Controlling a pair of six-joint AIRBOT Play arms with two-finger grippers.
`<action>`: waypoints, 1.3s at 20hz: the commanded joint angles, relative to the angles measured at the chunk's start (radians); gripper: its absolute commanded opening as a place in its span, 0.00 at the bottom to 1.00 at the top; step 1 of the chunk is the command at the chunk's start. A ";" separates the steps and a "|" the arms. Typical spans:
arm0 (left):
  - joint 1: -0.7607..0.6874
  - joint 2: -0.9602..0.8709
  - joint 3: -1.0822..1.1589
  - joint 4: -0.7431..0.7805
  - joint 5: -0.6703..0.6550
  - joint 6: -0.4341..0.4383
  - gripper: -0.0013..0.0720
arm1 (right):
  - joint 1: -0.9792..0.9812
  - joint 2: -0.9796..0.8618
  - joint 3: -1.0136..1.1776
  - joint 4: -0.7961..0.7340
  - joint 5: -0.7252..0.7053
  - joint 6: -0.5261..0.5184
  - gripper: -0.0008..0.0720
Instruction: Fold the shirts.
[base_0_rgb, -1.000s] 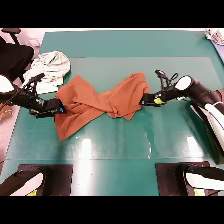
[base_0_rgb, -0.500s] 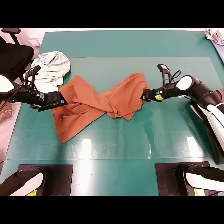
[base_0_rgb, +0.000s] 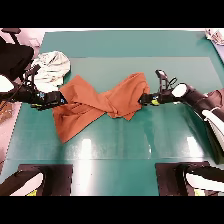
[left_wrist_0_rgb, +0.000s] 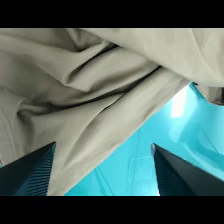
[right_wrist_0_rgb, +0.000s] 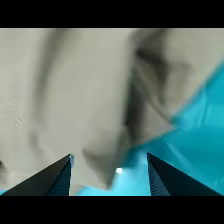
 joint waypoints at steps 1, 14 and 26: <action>0.000 0.000 0.000 0.000 0.000 -0.003 0.98 | 0.084 -0.037 -0.018 0.037 -0.112 -0.002 0.63; 0.000 0.000 0.000 0.000 -0.053 -0.001 0.95 | 0.118 -0.142 0.719 0.063 -0.054 0.075 0.04; 0.000 0.000 0.000 0.088 -0.140 0.000 0.96 | -0.070 -0.669 1.144 0.042 0.152 0.183 0.65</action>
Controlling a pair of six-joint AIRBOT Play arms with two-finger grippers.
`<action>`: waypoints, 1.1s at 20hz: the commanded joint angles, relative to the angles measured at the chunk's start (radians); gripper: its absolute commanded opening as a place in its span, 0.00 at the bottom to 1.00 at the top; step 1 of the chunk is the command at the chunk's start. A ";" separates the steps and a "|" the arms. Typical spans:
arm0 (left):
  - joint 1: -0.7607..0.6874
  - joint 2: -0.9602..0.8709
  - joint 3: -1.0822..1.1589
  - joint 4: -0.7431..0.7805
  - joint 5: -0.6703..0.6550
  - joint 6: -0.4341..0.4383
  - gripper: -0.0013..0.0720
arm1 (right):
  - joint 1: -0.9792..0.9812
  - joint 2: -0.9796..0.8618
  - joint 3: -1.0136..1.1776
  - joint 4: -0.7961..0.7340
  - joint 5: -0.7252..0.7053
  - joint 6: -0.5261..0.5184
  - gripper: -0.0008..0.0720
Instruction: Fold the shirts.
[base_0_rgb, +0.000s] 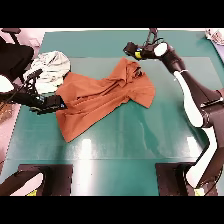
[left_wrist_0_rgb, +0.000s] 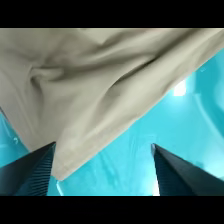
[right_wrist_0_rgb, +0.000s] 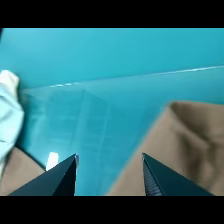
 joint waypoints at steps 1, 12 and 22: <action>0.000 0.000 0.000 0.118 -0.047 0.000 0.96 | -0.095 -0.004 0.039 -0.037 0.257 -0.016 0.65; 0.000 0.000 -0.256 0.193 0.043 -0.018 0.98 | -0.301 0.323 -0.499 -0.133 0.490 -0.159 0.73; 0.000 -0.002 -0.365 0.041 0.174 0.059 0.98 | -0.444 0.442 -0.768 -0.021 0.475 -0.272 0.73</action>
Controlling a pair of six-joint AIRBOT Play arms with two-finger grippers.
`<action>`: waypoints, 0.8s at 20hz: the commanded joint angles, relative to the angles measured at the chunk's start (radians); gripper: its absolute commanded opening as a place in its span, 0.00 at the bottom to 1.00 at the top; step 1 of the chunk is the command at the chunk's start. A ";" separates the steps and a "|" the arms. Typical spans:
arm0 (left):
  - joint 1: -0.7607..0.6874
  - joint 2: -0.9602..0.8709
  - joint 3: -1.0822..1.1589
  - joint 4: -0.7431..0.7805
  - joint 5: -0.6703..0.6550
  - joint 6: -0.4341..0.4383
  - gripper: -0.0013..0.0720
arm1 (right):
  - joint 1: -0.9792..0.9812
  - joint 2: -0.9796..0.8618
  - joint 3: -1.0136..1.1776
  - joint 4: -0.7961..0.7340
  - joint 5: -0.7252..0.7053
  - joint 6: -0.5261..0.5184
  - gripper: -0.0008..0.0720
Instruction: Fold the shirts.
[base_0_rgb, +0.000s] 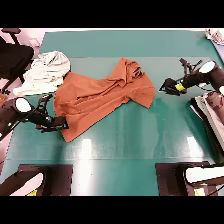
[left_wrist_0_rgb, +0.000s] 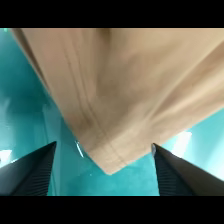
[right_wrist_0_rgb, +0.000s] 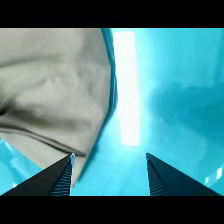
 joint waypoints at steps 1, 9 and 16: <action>0.000 -0.001 -0.059 -0.011 0.054 0.012 0.98 | -0.058 0.028 -0.071 0.098 0.000 -0.064 0.73; 0.000 -0.001 -0.096 -0.151 0.134 0.018 0.73 | -0.033 0.027 -0.086 0.142 0.017 -0.095 0.73; 0.000 -0.016 -0.088 -0.198 0.199 0.016 0.06 | -0.011 0.027 -0.086 0.135 -0.053 -0.098 0.73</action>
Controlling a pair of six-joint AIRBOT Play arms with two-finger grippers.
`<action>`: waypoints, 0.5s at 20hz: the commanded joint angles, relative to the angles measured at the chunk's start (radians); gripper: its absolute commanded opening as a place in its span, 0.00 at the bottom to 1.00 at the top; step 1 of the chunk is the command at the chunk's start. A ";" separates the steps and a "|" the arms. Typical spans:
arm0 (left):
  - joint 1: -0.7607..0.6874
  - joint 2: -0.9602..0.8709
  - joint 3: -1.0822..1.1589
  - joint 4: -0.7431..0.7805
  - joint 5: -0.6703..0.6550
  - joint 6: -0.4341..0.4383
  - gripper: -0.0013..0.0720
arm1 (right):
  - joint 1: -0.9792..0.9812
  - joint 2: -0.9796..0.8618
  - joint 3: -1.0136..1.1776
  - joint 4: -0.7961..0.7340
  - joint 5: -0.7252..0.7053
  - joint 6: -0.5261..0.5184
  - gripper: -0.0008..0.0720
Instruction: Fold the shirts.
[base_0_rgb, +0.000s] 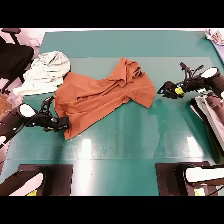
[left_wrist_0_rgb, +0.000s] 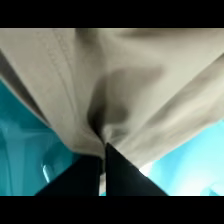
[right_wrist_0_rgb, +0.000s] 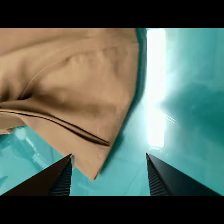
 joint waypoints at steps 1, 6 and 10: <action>0.000 -0.004 0.017 -0.027 -0.001 0.000 0.06 | -0.003 -0.005 0.000 0.000 -0.049 -0.008 0.75; 0.000 0.010 0.087 0.006 -0.167 -0.003 0.06 | -0.004 -0.087 0.000 0.019 -0.123 -0.056 0.90; 0.000 0.010 0.117 0.006 -0.195 -0.025 0.06 | 0.006 -0.179 0.006 0.155 -0.212 -0.167 0.90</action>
